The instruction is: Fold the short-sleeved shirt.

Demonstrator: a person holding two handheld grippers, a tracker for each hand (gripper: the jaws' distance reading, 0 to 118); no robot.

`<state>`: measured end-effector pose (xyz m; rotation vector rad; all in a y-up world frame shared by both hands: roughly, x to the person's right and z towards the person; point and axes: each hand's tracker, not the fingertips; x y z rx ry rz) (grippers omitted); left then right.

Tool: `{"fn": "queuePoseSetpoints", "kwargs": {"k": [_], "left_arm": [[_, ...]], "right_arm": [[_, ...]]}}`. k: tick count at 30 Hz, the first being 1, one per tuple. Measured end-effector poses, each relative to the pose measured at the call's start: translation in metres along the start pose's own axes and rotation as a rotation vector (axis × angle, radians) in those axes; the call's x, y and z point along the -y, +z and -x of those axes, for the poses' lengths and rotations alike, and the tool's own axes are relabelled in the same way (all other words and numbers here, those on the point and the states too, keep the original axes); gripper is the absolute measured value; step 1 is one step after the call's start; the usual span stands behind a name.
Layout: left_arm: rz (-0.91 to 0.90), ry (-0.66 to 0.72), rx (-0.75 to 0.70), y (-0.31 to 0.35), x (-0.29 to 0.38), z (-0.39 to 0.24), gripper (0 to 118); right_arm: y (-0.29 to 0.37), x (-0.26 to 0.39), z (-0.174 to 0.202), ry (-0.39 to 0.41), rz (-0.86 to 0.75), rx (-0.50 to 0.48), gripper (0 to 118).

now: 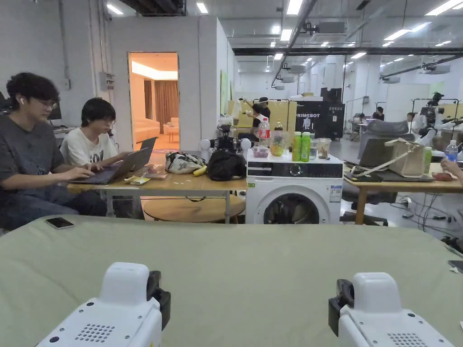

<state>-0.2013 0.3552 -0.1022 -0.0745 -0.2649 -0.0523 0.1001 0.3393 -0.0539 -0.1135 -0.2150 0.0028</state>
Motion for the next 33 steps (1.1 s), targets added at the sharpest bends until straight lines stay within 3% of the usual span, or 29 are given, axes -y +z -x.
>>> {"fn": "queuePoseSetpoints", "kwargs": {"k": [3,13,15,16,18,19,20,22,33], "left_arm": [[-0.009,0.008,0.051,0.003,0.0,0.001,0],[0.018,-0.003,0.034,-0.001,0.01,-0.002,4],[0.018,0.008,0.036,-0.001,0.01,-0.002,25],[0.017,0.018,0.038,-0.001,0.011,-0.002,37],[0.012,0.031,0.04,-0.001,0.011,-0.002,65],[0.013,0.036,0.041,-0.001,0.01,-0.001,78],[0.017,0.041,0.048,-0.001,0.009,-0.001,94],[0.021,0.042,0.069,0.0,0.007,0.001,101],[-0.064,0.1,0.062,0.017,0.001,0.01,101]], "right_arm": [[-0.001,0.005,0.007,0.021,0.002,0.012,0],[-0.003,0.015,0.012,0.001,0.018,-0.01,4],[-0.002,0.017,0.011,0.0,0.02,-0.009,24],[-0.001,0.018,0.01,0.0,0.025,-0.015,42],[0.001,0.019,0.01,0.0,0.028,-0.02,89],[0.002,0.019,0.01,0.001,0.029,-0.023,104],[0.003,0.018,0.009,0.001,0.034,-0.027,111],[0.006,0.016,0.009,-0.005,0.021,-0.036,111],[0.008,0.013,0.002,-0.079,0.004,-0.108,111]]}}
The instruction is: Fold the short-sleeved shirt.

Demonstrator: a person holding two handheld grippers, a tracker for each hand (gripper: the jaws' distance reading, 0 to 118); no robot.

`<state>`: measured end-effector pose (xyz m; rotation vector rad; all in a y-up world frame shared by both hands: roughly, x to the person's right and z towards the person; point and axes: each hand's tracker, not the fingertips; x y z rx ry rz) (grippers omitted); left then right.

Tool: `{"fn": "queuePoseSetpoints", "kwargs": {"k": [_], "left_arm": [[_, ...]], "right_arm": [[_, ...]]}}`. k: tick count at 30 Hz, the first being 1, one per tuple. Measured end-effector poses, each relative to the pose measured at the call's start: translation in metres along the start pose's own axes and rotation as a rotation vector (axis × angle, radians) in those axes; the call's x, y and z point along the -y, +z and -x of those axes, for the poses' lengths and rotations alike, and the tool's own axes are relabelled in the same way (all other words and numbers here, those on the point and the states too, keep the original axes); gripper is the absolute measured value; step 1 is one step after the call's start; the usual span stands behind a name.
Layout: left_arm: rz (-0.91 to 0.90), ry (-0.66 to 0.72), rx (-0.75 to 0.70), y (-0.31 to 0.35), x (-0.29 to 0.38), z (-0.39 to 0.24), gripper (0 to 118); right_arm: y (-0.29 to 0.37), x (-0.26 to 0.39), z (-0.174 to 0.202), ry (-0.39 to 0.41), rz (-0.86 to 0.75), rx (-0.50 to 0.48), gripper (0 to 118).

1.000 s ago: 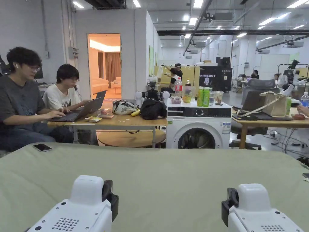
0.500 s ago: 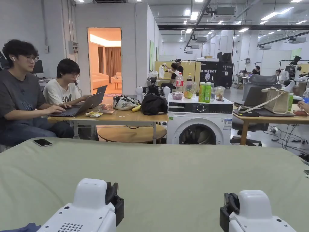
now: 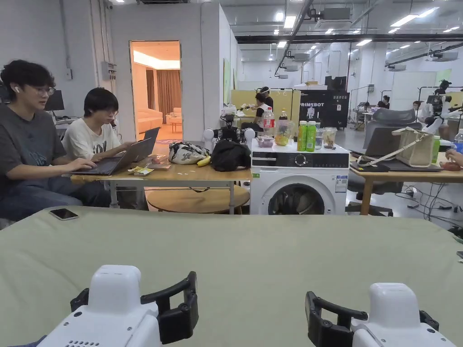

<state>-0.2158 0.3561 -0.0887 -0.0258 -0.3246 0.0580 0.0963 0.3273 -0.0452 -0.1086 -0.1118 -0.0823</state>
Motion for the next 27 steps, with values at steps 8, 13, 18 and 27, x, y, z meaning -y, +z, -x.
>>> {"fn": "queuePoseSetpoints", "kwargs": {"k": [8,13,18,27], "left_arm": [[0.021,-0.004,-0.019,0.0002,0.0026,0.0039,101],[0.014,-0.015,-0.002,0.0026,0.0035,0.0035,101],[0.012,-0.017,0.006,0.002,0.0043,0.0022,101],[0.031,-0.037,0.01,-0.0003,0.0054,0.0019,101]], "right_arm": [[0.0026,-0.001,0.011,0.09,-0.033,0.043,111],[0.003,0.0006,0.0088,0.06,-0.043,0.061,111],[0.0024,-0.0011,0.0063,0.06,-0.039,0.09,111],[-0.0035,0.0053,0.0061,0.071,0.0,0.096,111]]}}
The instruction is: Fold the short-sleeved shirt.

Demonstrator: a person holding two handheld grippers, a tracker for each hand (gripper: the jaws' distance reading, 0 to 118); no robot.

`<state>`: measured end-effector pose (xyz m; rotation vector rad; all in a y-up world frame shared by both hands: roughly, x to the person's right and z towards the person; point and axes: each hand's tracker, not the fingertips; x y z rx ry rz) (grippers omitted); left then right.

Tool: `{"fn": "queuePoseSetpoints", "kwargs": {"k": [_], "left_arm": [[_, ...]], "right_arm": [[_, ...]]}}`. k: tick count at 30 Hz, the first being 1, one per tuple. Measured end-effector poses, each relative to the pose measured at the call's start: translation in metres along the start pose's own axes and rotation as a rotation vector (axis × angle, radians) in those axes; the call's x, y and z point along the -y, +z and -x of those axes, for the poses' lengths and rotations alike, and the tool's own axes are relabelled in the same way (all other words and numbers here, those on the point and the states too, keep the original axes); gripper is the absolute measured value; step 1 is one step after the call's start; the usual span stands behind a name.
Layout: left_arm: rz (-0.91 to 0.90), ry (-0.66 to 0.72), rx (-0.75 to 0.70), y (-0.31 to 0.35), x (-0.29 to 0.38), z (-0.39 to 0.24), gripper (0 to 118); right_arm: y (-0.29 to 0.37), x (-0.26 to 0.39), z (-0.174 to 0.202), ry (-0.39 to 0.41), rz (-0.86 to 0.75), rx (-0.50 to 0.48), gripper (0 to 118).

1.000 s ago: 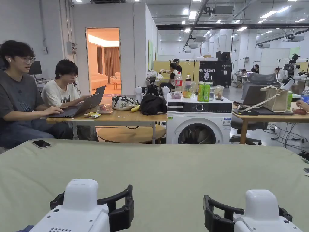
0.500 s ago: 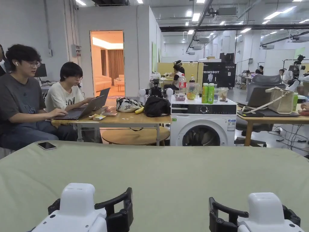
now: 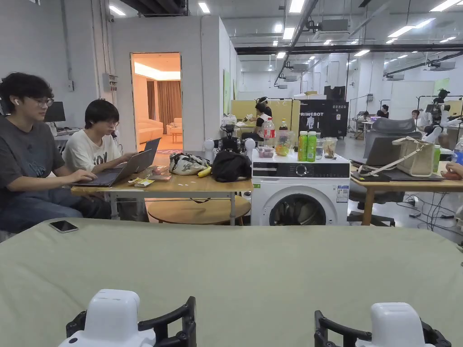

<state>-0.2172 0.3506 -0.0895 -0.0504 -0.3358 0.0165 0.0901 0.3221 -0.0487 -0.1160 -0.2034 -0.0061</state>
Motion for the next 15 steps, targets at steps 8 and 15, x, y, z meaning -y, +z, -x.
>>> {"fn": "queuePoseSetpoints", "kwargs": {"k": [8,15], "left_arm": [[-0.012,-0.005,0.0,0.0012,0.0021,0.0003,101],[-0.021,0.017,0.001,-0.0001,0.0033,0.0011,102]], "right_arm": [[0.0,0.0004,0.0,-0.005,0.002,-0.011,111],[0.0027,-0.0033,-0.0019,0.003,-0.005,-0.007,111]]}}
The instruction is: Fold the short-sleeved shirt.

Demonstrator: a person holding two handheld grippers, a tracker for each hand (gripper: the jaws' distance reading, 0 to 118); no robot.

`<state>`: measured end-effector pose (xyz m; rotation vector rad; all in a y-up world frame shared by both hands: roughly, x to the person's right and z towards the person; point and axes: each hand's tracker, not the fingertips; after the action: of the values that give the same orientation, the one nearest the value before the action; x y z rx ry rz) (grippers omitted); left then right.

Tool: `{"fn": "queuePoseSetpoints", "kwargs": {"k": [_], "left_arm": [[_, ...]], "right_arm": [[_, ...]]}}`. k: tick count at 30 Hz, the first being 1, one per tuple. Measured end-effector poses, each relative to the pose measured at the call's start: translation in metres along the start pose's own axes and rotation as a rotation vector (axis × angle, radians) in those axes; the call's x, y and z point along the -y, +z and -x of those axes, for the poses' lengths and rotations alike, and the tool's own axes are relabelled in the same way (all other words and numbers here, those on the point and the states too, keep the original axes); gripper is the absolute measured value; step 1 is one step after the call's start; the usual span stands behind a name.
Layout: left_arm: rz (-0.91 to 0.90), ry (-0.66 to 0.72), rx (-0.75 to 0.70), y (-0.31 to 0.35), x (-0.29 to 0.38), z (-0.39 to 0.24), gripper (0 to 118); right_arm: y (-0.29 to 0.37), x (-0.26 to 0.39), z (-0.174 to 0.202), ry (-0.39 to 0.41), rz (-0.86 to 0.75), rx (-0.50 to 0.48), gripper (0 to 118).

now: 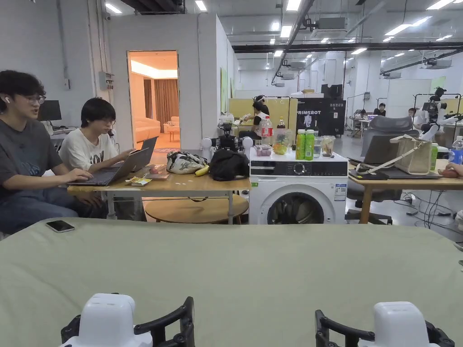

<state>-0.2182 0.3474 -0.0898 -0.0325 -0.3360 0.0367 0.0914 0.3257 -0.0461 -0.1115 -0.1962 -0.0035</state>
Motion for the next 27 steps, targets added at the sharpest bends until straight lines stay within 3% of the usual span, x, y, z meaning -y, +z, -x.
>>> {"fn": "queuePoseSetpoints", "kwargs": {"k": [13,16,20,23,27], "left_arm": [[-0.008,0.022,-0.029,0.003,-0.001,0.008,101],[-0.005,0.061,-0.023,0.003,0.0,0.01,102],[0.002,0.078,-0.018,0.001,0.0,0.01,102],[0.016,0.051,-0.014,0.0,0.0,0.007,101],[0.019,0.048,-0.014,-0.001,-0.001,0.004,102]], "right_arm": [[-0.002,-0.006,-0.003,-0.008,0.032,-0.026,111],[-0.004,-0.008,-0.009,-0.128,0.064,-0.119,111],[-0.01,-0.013,-0.02,-0.422,0.122,-0.211,111],[-0.016,-0.019,-0.026,-0.52,0.229,-0.264,111],[-0.02,-0.021,-0.028,-0.599,0.266,-0.177,111]]}}
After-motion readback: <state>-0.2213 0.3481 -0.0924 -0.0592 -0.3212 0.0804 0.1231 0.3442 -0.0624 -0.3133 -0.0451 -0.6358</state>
